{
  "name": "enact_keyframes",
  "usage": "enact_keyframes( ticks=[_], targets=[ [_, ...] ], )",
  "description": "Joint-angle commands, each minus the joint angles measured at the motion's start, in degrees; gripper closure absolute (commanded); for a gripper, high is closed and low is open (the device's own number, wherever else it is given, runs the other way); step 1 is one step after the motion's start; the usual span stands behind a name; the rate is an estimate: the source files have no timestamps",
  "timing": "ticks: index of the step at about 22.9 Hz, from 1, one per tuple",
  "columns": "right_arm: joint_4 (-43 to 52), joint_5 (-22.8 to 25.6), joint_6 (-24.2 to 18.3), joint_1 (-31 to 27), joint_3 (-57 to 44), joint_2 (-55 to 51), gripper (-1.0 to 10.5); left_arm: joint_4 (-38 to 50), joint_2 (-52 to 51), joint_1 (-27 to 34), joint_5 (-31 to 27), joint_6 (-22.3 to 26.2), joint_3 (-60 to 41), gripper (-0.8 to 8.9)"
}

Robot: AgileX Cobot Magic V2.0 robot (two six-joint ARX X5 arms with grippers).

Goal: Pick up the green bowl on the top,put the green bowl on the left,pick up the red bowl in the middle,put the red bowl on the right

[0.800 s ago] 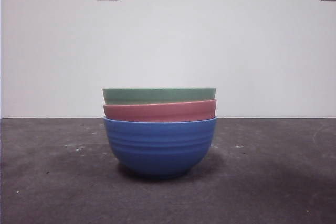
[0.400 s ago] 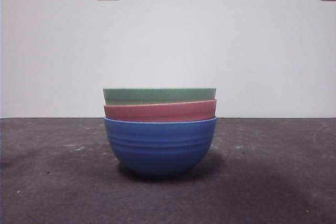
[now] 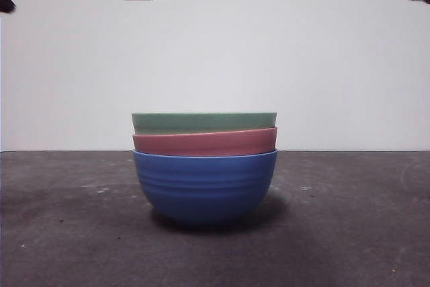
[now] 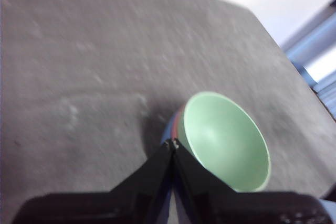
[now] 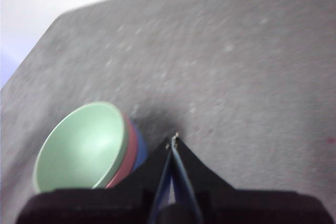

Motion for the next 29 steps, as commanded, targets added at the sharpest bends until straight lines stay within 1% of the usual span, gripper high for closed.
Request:
enact_keyframes(
  ticks=[1,2,3,4,5,9,10,13,14,16,18,19,21,25,27,29],
  targets=[
    [-0.07,-2.1,-1.99,0.09,1.09,2.6,8.8,-0.26,2.1,-0.57,0.74,1.38,0.59,7.08],
    [0.09,-2.32,-1.97,0.09,1.14,3.37,8.2,-0.22,2.6,-0.94,0.57,1.22,0.59,6.27],
    [0.07,-2.29,-1.95,0.09,1.18,3.93,7.6,-0.2,3.04,-1.27,0.5,1.07,0.59,5.71],
    [0.04,-2.29,-1.9,0.09,1.2,4.55,7.1,-0.24,3.32,-1.64,0.48,0.92,0.59,5.39],
    [0.0,-2.29,-1.86,0.09,1.2,5.05,6.8,-0.2,3.61,-2.08,0.46,0.87,0.59,5.3],
    [-0.17,-2.4,-1.66,0.09,1.2,6.05,6.9,0.7,4.44,-4.28,-0.13,0.66,0.81,5.29],
    [-0.17,-2.4,-1.66,0.09,1.2,6.16,6.9,0.5,4.76,-5.22,-1.22,0.68,1.25,5.29],
    [-0.17,-2.4,-1.66,0.15,1.2,6.38,6.9,-2.1,8.59,-10.86,-6.84,1.55,5.05,5.29],
    [-0.15,-2.4,-1.66,0.15,1.2,6.38,6.9,-3.58,10.51,-13.0,-8.26,2.69,6.84,5.3],
    [-0.17,-2.4,-1.46,0.15,1.2,6.38,6.9,-6.82,15.12,-17.94,-11.85,4.0,10.95,5.29],
    [-0.31,-2.4,-1.4,0.15,1.2,6.38,6.9,-10.23,20.22,-22.95,-16.68,5.66,15.63,5.3],
    [-0.63,-2.4,-1.33,0.15,1.2,6.38,6.9,-11.96,22.82,-25.09,-19.41,6.19,18.12,5.3],
    [-1.62,-2.36,-1.33,0.15,1.2,6.38,6.9,-15.21,28.37,-28.48,-22.51,7.58,23.23,5.3],
    [-3.34,-2.38,-1.33,0.15,1.2,6.38,6.9,-18.8,38.21,-32.79,-29.88,9.4,30.93,5.3],
    [-3.63,-2.36,-1.29,0.15,1.2,6.36,6.9,-18.86,41.88,-33.73,-31.56,10.25,32.41,5.3],
    [-3.96,-2.25,-1.27,0.15,1.2,6.36,6.9,-19.3,44.63,-34.47,-34.91,11.17,32.41,5.3]
  ],
)
